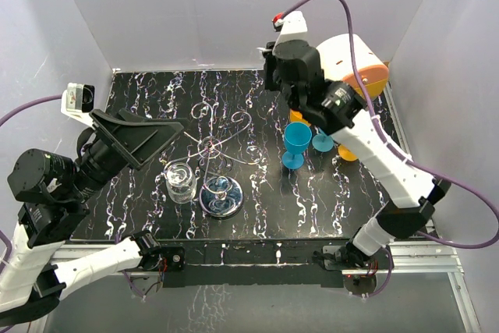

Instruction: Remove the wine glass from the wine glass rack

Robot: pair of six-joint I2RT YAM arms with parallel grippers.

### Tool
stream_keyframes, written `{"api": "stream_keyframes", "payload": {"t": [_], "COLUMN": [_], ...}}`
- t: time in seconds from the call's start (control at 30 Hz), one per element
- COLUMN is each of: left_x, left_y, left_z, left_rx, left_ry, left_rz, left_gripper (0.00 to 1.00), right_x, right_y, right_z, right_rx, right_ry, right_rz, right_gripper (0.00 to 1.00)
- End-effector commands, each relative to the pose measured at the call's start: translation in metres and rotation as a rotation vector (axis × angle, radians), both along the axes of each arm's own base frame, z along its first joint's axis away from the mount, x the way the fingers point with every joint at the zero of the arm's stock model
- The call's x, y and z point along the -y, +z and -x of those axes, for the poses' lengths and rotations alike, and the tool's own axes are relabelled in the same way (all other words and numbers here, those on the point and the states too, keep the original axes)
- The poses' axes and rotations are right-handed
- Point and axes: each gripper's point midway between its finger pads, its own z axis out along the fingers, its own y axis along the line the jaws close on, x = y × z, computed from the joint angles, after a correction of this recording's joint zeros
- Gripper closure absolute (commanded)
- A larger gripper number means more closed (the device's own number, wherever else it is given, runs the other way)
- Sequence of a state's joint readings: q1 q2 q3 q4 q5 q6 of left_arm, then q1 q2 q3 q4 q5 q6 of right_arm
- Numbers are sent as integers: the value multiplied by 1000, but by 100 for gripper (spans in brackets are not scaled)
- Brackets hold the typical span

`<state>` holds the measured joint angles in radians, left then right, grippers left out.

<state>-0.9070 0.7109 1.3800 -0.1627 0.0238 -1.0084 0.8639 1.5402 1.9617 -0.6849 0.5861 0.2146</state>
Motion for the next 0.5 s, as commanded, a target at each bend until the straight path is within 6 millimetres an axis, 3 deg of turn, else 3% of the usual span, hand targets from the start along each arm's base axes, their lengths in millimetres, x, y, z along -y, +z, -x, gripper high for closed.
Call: {"api": "stream_keyframes", "payload": {"t": [0.0,0.3,0.47], "left_x": [-7,-7,-11], "left_y": [8,5,5], "left_z": [-3,-5,-3], "left_rx": [19,5,3], "left_ry": [42,48,51], "left_rz": [2,1,11], "left_gripper": [1,1,1], "right_x": [-10,-17,-9], "right_y": [-20,-122,-161], "right_z": [1,-28,-43], "right_rx": [-154,-477,-577], "right_ry": [149,155,115], "right_rz": [-4,170,237], "right_gripper": [100,100,100]}}
